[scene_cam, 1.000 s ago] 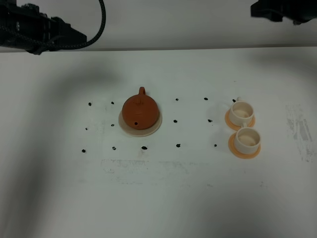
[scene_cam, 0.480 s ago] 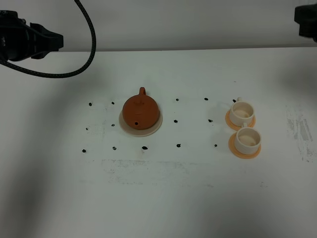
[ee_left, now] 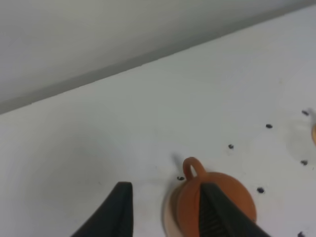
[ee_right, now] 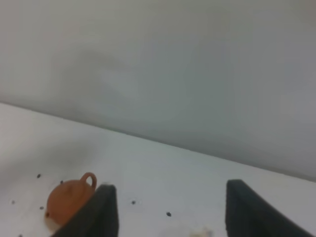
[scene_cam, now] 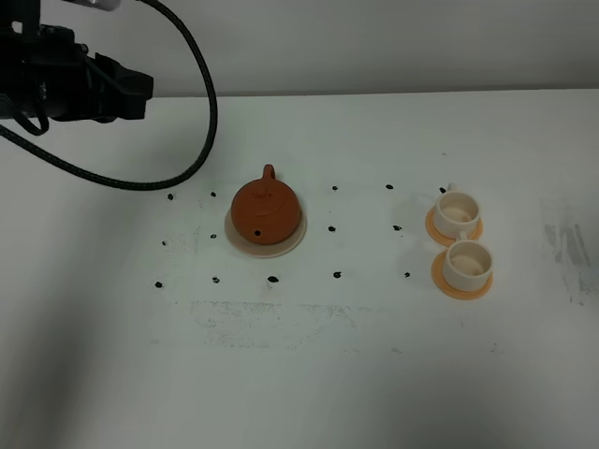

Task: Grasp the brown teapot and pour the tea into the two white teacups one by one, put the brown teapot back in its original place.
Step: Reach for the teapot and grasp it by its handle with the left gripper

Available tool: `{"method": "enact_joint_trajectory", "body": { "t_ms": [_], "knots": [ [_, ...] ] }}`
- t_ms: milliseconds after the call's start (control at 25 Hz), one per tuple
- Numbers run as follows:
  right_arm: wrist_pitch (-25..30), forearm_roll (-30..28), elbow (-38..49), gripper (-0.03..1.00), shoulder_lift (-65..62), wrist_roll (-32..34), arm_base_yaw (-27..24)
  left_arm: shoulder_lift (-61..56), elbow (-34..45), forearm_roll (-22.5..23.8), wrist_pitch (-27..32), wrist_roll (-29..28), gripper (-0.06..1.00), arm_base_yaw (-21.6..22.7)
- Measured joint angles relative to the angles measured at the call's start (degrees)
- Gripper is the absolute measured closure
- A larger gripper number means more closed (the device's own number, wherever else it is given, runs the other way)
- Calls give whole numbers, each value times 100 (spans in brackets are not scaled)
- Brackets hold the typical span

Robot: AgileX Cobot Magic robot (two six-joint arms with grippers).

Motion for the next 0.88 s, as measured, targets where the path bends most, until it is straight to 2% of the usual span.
{"method": "enact_joint_trajectory", "body": {
  "t_ms": [200, 400, 520, 680, 880],
  "knots": [
    [837, -1535, 50, 50, -1001, 1457, 0, 0, 0, 402, -332, 0, 64, -160],
    [1683, -2382, 50, 50, -1560, 2199, 0, 23, 0, 425, -480, 0, 64, -183],
    [1991, -2601, 265, 50, -1833, 2399, 0, 144, 0, 431, -505, -11, 64, -183],
    [1970, -2653, 1091, 50, -2479, 2639, 0, 429, -31, 438, -498, -17, 64, -183],
    [2006, -2665, 1671, 50, -3133, 2663, 0, 702, -380, 449, -279, -54, 64, -232]
  ]
}}
